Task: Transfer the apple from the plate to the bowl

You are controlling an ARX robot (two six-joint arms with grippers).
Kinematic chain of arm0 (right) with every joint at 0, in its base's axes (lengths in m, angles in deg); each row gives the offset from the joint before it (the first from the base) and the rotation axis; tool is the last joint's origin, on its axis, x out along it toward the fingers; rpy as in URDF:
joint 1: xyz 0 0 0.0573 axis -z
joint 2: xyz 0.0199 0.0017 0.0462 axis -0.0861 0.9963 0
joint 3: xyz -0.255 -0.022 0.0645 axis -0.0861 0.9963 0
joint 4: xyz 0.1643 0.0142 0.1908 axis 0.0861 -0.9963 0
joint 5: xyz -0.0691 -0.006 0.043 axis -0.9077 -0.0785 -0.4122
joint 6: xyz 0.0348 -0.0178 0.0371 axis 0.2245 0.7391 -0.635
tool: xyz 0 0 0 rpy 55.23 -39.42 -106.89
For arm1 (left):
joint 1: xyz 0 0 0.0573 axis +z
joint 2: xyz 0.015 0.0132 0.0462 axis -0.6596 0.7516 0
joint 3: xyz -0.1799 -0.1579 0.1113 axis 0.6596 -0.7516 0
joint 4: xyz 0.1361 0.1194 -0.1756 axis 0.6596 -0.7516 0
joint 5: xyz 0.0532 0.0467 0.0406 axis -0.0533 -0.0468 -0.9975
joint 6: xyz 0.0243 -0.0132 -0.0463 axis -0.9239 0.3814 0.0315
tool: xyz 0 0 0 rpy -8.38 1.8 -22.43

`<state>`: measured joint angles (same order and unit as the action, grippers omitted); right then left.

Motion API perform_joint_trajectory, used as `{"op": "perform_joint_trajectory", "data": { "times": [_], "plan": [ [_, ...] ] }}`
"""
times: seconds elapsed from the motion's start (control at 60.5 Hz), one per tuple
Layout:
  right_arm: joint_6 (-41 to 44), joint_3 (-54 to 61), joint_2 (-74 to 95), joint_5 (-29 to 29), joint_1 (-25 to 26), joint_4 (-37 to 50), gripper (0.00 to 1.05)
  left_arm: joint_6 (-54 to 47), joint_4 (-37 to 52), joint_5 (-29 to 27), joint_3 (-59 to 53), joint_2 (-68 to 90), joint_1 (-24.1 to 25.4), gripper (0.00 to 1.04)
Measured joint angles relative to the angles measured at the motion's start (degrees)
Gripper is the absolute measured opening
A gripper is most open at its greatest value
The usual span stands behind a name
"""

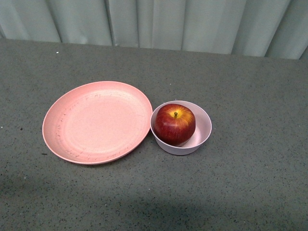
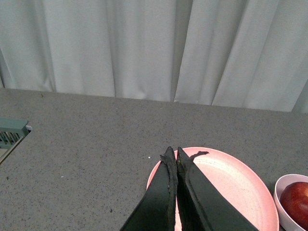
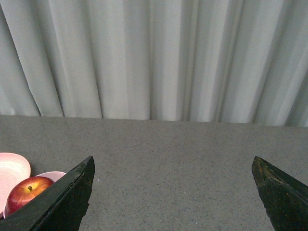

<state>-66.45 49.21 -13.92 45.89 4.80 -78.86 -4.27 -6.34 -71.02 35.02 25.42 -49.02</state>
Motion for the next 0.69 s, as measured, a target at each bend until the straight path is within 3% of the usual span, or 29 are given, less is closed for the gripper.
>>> {"op": "perform_joint_trajectory", "data": {
  "times": [0.165,0.215,0.264,0.694],
  "plan": [
    [0.00,0.00,0.00,0.00,0.00,0.00,0.95,-0.02,-6.16,1.68,-0.92,-7.37,1.90,0.04],
    [0.00,0.00,0.00,0.02,0.00,0.00,0.95,-0.07,-9.01,6.23,-0.94,-10.51,5.11,0.04],
    [0.00,0.00,0.00,0.00,0.00,0.02,0.95,-0.02,-11.96,6.75,-0.96,-13.94,7.26,0.04],
    [0.00,0.00,0.00,0.00,0.00,0.00,0.95,-0.07,-28.24,7.34,-1.01,-31.28,7.58,0.04]
  ]
}}
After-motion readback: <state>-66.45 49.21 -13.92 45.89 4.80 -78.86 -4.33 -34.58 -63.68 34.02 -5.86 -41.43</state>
